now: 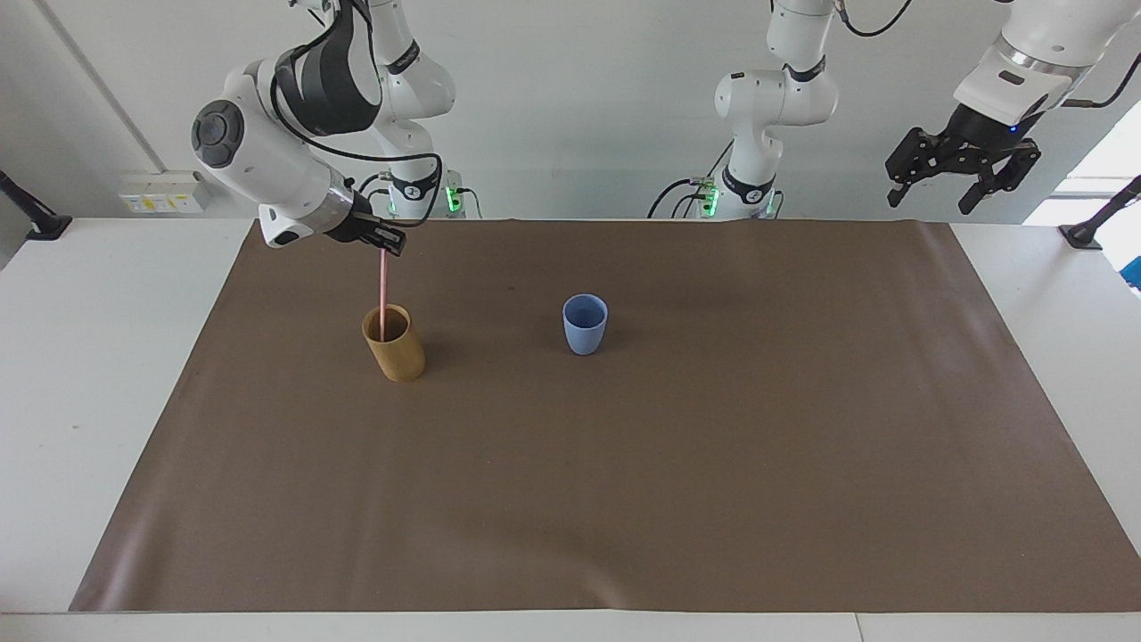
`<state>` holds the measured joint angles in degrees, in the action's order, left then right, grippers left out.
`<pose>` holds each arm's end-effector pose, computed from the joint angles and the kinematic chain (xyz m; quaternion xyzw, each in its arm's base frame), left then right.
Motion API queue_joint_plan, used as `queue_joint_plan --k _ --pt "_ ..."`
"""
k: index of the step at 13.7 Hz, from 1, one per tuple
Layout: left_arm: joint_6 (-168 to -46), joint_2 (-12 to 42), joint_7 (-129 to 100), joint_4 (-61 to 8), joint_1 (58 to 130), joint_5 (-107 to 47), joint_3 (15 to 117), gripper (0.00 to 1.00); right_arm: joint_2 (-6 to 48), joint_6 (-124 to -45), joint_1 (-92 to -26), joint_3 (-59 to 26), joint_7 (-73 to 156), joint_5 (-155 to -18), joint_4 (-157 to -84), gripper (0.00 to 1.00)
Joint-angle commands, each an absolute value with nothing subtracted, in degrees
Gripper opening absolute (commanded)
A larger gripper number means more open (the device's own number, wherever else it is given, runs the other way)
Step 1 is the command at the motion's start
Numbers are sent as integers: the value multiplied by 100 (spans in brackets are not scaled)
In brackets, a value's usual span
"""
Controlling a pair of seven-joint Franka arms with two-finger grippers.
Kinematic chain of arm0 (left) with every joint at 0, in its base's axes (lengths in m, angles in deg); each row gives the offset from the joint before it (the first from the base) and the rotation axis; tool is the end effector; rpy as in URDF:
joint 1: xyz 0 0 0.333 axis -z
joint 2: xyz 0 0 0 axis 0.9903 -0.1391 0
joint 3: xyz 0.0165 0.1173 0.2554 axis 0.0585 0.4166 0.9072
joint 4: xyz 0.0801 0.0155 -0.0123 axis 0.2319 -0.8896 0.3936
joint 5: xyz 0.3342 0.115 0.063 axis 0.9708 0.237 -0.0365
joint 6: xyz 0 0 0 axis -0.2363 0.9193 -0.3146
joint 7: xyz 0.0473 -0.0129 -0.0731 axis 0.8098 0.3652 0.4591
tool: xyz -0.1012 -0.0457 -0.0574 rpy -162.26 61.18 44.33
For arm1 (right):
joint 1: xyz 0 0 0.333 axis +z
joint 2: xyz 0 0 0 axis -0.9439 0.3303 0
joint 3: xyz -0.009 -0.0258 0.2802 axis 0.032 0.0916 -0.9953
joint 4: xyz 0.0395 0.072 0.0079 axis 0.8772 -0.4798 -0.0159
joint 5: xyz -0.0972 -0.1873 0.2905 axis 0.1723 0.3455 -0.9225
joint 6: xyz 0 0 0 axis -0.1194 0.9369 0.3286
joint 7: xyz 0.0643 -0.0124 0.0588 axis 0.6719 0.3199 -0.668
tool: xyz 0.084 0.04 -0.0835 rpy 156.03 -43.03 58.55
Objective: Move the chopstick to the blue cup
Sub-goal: 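Lift the pink chopstick and carry it over the blue cup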
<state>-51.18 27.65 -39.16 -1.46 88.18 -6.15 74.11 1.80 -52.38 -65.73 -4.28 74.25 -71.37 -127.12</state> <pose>0.4918 -0.0138 0.6265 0.9957 -0.0911 0.0065 0.0129 0.4608 0.0331 0.4577 -0.9485 0.2203 0.2069 0.0946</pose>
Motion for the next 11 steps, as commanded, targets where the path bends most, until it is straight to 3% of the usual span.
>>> queue_joint_plan --k 1,7,11 --pt "-4964 2725 -3887 -18 8719 -519 7334 100 -137 -4565 -6711 -442 7328 -7408 -12348 0" --pt "-4973 2725 -3887 -18 8719 -519 7334 100 -270 -3850 -6650 -477 7564 -8233 -11722 0" --pt "-4973 2725 -3887 -18 8728 -519 7334 100 -287 -4955 -5949 -907 8547 -8402 -11766 0"
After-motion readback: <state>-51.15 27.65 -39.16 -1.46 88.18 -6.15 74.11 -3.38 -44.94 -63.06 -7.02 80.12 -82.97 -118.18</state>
